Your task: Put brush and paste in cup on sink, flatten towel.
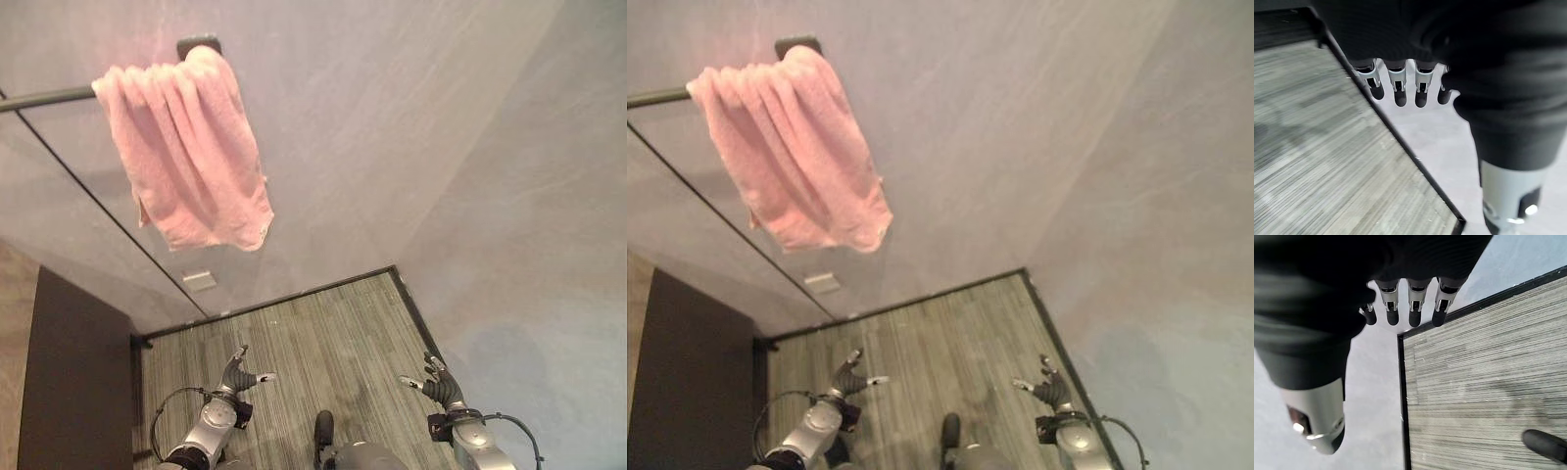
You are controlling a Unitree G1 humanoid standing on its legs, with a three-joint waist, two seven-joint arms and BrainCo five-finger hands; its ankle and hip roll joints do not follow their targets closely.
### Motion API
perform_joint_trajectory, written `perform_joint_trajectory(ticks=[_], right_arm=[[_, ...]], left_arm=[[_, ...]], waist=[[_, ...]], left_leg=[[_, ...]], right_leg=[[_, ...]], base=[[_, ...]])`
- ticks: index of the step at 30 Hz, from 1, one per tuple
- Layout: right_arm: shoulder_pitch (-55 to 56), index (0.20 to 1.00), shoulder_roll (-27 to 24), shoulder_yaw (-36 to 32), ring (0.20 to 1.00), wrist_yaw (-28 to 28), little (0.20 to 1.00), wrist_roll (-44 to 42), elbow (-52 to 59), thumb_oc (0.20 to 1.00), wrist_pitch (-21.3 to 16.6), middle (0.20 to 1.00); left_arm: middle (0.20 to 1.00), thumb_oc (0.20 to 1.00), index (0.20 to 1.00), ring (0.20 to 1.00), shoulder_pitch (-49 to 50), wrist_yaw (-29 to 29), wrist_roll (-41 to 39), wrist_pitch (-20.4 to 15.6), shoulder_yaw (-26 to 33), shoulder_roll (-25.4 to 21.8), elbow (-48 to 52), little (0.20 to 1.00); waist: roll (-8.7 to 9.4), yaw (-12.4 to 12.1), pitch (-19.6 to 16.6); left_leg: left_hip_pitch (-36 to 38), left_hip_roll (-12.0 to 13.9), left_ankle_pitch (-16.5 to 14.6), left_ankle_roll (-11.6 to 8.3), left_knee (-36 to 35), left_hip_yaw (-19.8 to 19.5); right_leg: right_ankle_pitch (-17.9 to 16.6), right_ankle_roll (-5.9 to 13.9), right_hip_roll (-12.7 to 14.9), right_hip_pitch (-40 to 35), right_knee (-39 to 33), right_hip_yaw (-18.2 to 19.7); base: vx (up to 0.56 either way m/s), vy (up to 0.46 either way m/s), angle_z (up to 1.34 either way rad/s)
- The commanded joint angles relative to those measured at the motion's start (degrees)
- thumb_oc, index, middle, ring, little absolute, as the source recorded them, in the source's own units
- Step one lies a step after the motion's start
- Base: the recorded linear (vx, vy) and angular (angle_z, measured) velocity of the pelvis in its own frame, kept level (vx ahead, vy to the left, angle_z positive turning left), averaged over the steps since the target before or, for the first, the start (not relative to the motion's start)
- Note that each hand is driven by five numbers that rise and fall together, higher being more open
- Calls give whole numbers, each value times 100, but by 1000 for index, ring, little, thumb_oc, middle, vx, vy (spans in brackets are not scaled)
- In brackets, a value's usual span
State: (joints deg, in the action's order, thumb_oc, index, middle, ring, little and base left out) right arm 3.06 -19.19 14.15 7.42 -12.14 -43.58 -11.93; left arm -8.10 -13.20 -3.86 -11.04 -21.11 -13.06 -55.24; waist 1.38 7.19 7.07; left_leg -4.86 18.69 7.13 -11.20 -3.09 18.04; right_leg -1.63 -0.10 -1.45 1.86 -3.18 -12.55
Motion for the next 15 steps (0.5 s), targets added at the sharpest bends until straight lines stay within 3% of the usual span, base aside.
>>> perform_joint_trajectory(ticks=[1,4,5,6,7,10,12,14,15], right_arm=[[16,1000,-5,-19,1000,51,1000,108,42,1000,-31,1000],[-15,1000,112,-22,1000,54,1000,144,66,1000,-3,1000],[-86,1000,166,36,1000,72,1000,199,78,1000,9,1000],[-88,1000,166,36,1000,72,1000,199,77,1000,9,1000],[-140,1000,190,105,1000,74,1000,246,212,1000,-8,1000],[-115,1000,207,164,1000,42,1000,243,402,1000,-43,1000],[-108,1000,185,189,1000,-14,1000,187,415,1000,-79,1000],[-122,1000,174,179,1000,4,1000,187,446,1000,-82,1000],[-144,1000,159,163,1000,36,1000,200,442,1000,-107,1000]], left_arm=[[1000,1000,1000,1000,-12,-46,79,-212,11,-289,217,1000],[1000,1000,1000,1000,26,-14,156,-194,-71,-384,395,1000],[1000,1000,1000,1000,-7,-18,164,-177,-78,-429,452,1000],[1000,1000,1000,1000,-9,-17,164,-176,-78,-429,452,1000],[1000,1000,1000,1000,-14,-20,193,-168,-82,-502,555,1000],[1000,1000,1000,1000,57,24,291,-158,-104,-569,722,1000],[1000,1000,1000,1000,112,98,410,-166,-135,-605,708,1000],[1000,1000,1000,1000,103,105,445,-176,-141,-625,730,1000],[1000,1000,1000,1000,96,95,467,-195,-115,-648,729,1000]], waist=[[41,-92,-221],[108,-149,-232],[111,-177,-171],[102,-189,-190],[85,-170,-61],[23,-155,10],[32,-35,-13],[40,-67,-38],[92,-135,-96]], left_leg=[[-194,-448,262,363,339,-84],[-211,-808,-58,635,547,-48],[-108,-1006,-168,802,508,-37],[-131,-994,-161,802,507,-27],[54,-1144,-227,940,399,-12],[86,-1202,-301,1025,378,-70],[240,-1313,-310,1029,252,-197],[272,-1339,-307,1017,204,-182],[321,-1384,-349,984,126,-102]], right_leg=[[72,899,1331,-288,755,707],[-257,1003,1612,-21,1381,910],[-639,957,1724,306,2026,972],[-657,953,1711,334,2016,983],[-1019,962,1760,577,2603,887],[-979,954,1591,764,2976,828],[-494,841,996,959,2701,1129],[-471,840,1015,936,2427,984],[-461,855,1181,930,1833,667]], base=[[113,194,-34],[117,360,-23],[58,332,5],[66,417,8],[37,211,19],[90,232,23],[152,123,29],[102,58,24],[104,-34,14]])
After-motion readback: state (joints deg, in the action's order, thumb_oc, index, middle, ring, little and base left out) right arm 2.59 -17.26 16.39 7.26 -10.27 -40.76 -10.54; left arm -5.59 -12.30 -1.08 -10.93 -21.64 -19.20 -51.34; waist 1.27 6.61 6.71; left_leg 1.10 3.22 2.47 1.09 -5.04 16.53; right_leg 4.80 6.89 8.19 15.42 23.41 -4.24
